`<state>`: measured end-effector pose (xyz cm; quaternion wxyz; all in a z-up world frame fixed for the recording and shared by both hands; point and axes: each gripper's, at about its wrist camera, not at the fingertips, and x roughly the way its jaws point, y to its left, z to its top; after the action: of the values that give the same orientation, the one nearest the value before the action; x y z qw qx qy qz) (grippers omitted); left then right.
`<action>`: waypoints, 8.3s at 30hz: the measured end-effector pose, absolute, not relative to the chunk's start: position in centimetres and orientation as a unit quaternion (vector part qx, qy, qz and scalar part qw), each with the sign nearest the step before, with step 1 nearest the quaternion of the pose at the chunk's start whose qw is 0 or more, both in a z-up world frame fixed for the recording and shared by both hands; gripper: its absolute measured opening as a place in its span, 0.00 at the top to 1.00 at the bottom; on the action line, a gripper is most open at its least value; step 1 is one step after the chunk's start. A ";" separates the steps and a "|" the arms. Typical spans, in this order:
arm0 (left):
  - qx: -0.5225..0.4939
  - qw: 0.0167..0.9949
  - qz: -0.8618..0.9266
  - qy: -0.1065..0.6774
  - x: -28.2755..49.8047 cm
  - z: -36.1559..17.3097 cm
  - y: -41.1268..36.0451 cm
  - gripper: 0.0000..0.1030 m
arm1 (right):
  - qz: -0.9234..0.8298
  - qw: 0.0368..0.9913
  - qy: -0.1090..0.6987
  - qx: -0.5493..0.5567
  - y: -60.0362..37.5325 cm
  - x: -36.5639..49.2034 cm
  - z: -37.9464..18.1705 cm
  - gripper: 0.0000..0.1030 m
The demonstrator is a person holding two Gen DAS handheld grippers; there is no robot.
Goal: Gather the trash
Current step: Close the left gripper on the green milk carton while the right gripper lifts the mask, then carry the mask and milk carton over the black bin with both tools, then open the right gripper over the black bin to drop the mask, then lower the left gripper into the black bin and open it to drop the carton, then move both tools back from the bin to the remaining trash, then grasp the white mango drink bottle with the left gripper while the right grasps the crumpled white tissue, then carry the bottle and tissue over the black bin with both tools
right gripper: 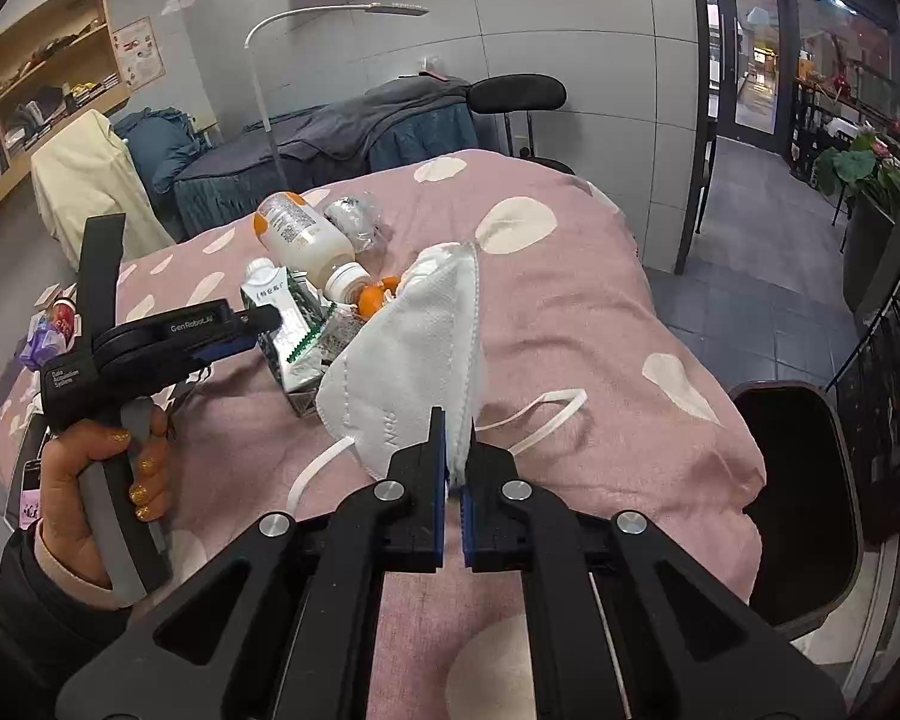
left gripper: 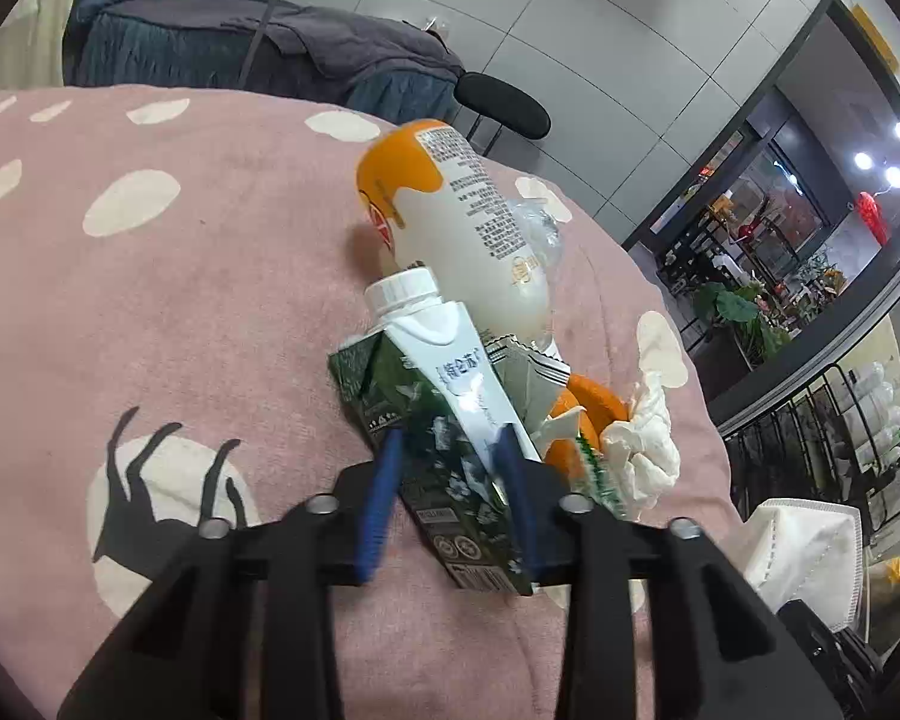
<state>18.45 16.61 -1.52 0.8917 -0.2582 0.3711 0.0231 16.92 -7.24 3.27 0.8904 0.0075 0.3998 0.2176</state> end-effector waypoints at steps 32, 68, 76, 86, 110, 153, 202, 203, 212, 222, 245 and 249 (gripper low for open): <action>-0.237 0.906 -0.028 0.350 17.6 0.1 15.0 0.42 | 0.190 0.897 0.395 0.049 -10.5 17.3 2.7 0.96; -0.075 0.896 -0.278 0.338 20.6 3.5 -11.1 0.42 | -0.117 0.854 0.485 0.146 -35.8 23.4 -13.6 0.96; -0.033 0.878 -0.297 0.375 21.9 1.0 -15.9 0.42 | -0.126 0.830 0.515 0.174 -37.8 24.7 -18.9 0.31; 0.023 0.852 -0.296 0.431 24.3 -2.3 -21.4 0.42 | -0.154 0.850 0.466 0.191 -38.0 19.6 -16.3 0.26; 0.117 0.772 -0.263 0.567 28.5 -12.6 -29.6 0.41 | -0.216 0.848 0.430 0.224 -41.1 10.6 -14.0 0.26; 0.030 0.885 -0.288 0.364 18.4 1.9 -12.0 0.08 | -0.032 0.908 0.394 0.135 -29.7 14.1 -3.7 0.18; 0.215 0.856 -0.077 0.463 23.4 0.0 12.5 0.41 | 0.257 0.857 0.444 -0.044 -3.9 24.7 0.9 0.18; 0.204 0.862 -0.076 0.458 23.3 0.2 12.7 0.41 | 0.257 0.854 0.449 -0.050 -3.3 25.4 0.7 0.18; 0.099 0.896 -0.061 0.428 20.4 0.9 13.8 0.41 | 0.243 0.829 0.501 -0.058 0.0 30.4 -2.1 0.36; 0.044 0.913 -0.060 0.402 18.9 0.9 13.2 0.41 | 0.250 0.826 0.504 -0.034 0.0 30.4 -2.2 0.75; 0.007 0.925 -0.155 0.346 18.1 3.1 3.8 0.41 | 0.182 0.894 0.403 0.074 -13.8 22.2 2.9 0.75; 0.014 0.921 -0.190 0.341 18.5 3.3 0.7 0.41 | 0.144 0.902 0.395 0.097 -17.6 21.1 2.9 0.75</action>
<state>18.54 0.68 3.28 0.9208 0.0136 0.3406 -0.1897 21.10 -17.60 2.85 0.9021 0.0968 0.3953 0.1437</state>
